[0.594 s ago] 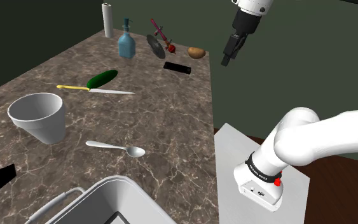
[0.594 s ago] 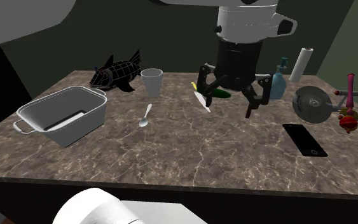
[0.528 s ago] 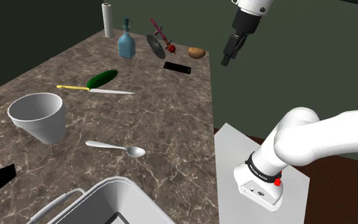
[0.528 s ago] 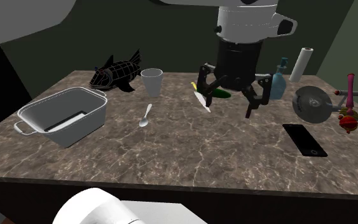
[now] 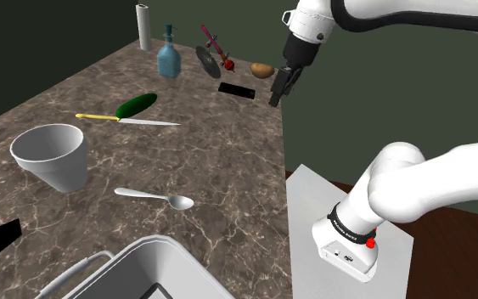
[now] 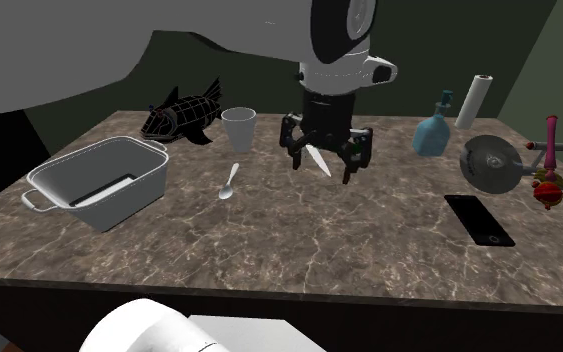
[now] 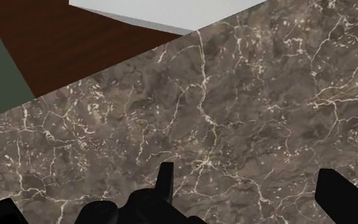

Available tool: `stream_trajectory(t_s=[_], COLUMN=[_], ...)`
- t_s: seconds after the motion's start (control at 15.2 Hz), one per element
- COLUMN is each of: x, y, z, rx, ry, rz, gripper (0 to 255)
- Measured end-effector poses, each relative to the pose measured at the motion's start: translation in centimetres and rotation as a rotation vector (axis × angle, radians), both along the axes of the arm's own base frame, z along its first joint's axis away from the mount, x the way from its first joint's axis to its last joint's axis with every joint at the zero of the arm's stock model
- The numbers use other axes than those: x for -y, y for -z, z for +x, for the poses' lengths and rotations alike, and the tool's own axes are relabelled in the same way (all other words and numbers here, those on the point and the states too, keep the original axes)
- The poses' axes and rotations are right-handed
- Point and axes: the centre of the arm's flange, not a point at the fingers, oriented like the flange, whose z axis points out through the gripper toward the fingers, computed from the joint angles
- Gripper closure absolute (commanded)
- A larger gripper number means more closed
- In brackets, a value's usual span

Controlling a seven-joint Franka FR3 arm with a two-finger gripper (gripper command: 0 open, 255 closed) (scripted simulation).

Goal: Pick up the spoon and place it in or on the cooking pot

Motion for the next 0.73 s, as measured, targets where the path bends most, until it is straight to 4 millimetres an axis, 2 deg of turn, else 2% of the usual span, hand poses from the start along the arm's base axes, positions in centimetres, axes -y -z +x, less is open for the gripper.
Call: stream_trajectory(t_s=[0.33, 0.73], x=[-5.0, -11.5], y=[3.8, 7.0], z=[1.5, 3.3], rx=[0.021, 0.047], ry=[-0.032, -0.072], rz=[0.023, 0.052], gripper=[0, 0])
